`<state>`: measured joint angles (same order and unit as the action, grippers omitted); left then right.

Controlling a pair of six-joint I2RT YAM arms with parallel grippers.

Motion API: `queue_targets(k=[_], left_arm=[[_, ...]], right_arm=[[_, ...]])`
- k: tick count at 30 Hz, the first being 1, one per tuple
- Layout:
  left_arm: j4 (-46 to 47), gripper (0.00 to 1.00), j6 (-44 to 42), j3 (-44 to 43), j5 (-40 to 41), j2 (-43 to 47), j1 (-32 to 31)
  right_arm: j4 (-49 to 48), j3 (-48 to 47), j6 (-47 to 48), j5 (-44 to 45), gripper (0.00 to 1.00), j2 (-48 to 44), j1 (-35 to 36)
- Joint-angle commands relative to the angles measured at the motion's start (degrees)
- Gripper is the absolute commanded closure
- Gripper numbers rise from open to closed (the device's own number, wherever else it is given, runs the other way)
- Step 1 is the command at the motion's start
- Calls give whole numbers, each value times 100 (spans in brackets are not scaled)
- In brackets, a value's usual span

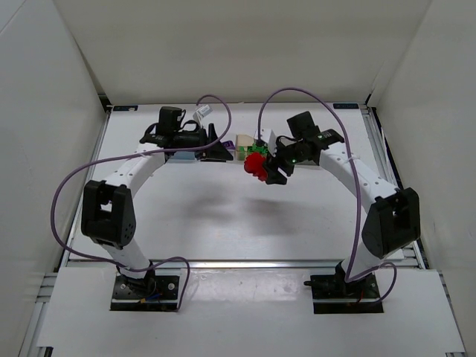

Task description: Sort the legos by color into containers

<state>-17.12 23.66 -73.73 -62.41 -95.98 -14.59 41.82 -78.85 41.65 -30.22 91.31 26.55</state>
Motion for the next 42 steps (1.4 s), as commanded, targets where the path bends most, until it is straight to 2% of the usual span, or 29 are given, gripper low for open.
queue_targets(k=[1,13,19,25,31,36,42], left_arm=[[-520,22,-406,-431,537,-113,-35],[-670,18,-573,-923,801,-526,-255],[-99,16,-117,-932,213,-614,-255],[884,16,578,-757,-412,-641,-281],[703,16,456,-809,-491,-685,-509],[228,16,-19,-914,-316,-737,-720],[105,16,-81,-923,-166,-825,-738]], right_arm=[[-87,-437,-183,-151,69,115,96],[-95,-728,-271,-265,69,212,237],[-113,-737,-210,-239,69,282,255],[-113,-711,-140,-221,69,361,246],[-174,-772,-140,-195,69,414,254],[-183,-904,-166,-204,69,458,255],[-210,-922,-192,-221,69,449,255]])
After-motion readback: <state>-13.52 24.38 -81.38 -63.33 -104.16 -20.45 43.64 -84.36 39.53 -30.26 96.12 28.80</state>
